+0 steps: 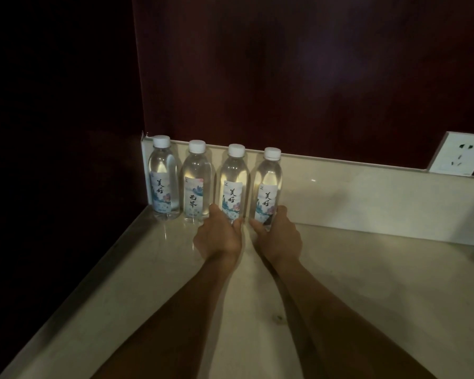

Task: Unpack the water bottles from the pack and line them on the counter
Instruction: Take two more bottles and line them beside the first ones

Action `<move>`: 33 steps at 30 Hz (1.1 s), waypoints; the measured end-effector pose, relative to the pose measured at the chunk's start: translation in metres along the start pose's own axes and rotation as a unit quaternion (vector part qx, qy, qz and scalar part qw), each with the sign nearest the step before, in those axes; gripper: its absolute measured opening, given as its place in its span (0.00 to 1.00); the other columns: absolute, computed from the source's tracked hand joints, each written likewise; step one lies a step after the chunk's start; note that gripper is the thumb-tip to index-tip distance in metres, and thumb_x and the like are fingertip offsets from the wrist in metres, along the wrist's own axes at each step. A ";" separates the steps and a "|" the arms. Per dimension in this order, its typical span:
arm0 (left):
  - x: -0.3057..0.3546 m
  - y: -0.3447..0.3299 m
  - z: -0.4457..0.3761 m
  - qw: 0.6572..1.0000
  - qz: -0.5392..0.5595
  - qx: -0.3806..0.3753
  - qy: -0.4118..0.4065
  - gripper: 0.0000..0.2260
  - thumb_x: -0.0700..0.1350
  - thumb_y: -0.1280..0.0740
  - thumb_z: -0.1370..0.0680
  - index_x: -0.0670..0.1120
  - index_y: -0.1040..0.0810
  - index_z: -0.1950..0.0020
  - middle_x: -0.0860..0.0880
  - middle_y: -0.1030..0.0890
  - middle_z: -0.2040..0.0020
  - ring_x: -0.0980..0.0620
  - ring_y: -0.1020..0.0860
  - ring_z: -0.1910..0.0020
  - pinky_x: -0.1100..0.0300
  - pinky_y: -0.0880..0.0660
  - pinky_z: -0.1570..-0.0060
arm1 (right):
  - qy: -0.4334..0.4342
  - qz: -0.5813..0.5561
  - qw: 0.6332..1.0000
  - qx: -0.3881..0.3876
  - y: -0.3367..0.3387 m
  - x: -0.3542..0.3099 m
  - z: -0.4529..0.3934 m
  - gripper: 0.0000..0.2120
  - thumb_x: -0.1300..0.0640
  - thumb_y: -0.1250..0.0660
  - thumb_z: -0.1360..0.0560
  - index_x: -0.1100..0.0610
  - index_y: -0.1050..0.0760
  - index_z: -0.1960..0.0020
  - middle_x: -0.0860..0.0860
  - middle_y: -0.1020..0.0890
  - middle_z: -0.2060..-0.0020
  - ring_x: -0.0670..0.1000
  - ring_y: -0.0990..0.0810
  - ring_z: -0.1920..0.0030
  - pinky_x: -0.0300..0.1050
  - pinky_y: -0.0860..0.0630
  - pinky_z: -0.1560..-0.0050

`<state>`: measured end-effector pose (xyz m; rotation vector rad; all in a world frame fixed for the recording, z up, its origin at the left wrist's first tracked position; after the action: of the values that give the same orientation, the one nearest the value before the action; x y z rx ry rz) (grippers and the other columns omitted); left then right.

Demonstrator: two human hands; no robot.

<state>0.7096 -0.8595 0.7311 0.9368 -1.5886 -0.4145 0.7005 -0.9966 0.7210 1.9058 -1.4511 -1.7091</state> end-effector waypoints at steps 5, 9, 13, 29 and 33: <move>0.002 0.001 0.002 1.000 -0.006 0.005 -0.004 0.21 0.57 0.34 0.20 0.45 0.33 0.35 0.43 0.19 0.40 0.41 0.20 0.41 0.53 0.28 0.51 | 0.002 0.001 1.000 0.003 -0.001 0.000 0.000 0.23 0.41 0.33 0.24 0.56 0.34 0.40 0.54 0.18 0.43 0.59 0.19 0.44 0.51 0.25 0.50; 0.002 -0.001 0.000 1.000 -0.004 0.005 -0.005 0.20 0.57 0.34 0.20 0.46 0.33 0.36 0.43 0.19 0.41 0.41 0.20 0.41 0.51 0.26 0.49 | 0.007 0.004 1.000 -0.004 0.000 -0.001 0.000 0.22 0.42 0.34 0.23 0.56 0.35 0.39 0.55 0.18 0.42 0.60 0.19 0.43 0.50 0.26 0.51; 0.000 -0.003 -0.002 1.000 -0.005 0.004 -0.007 0.20 0.58 0.34 0.20 0.45 0.32 0.36 0.42 0.19 0.41 0.40 0.20 0.41 0.51 0.26 0.48 | 0.012 0.002 1.000 -0.007 -0.001 -0.002 -0.001 0.22 0.43 0.33 0.22 0.56 0.34 0.38 0.55 0.18 0.42 0.60 0.19 0.43 0.51 0.26 0.50; 0.000 -0.005 -0.003 1.000 -0.005 -0.001 -0.003 0.21 0.58 0.34 0.21 0.46 0.32 0.35 0.44 0.18 0.41 0.41 0.19 0.41 0.52 0.25 0.49 | 0.008 0.003 1.000 -0.005 -0.003 0.001 -0.003 0.22 0.43 0.34 0.23 0.55 0.34 0.38 0.54 0.18 0.42 0.59 0.19 0.43 0.50 0.26 0.51; -0.001 -0.004 -0.003 1.000 -0.016 -0.001 0.006 0.20 0.56 0.34 0.20 0.45 0.31 0.35 0.43 0.18 0.41 0.41 0.19 0.41 0.52 0.25 0.48 | 0.002 -0.020 1.000 -0.003 -0.002 -0.003 0.000 0.26 0.36 0.34 0.26 0.52 0.34 0.38 0.51 0.18 0.43 0.56 0.18 0.46 0.53 0.21 0.49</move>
<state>0.7138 -0.8610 0.7285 0.9624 -1.5642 -0.4327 0.7017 -0.9928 0.7218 1.9459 -1.4133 -1.7247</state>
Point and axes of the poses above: each hand's wrist, its own z-axis away from the middle knuckle, its own y-axis out of the back of the hand, x = y × z, the point moved 4 cm from there along -z, towards the middle knuckle
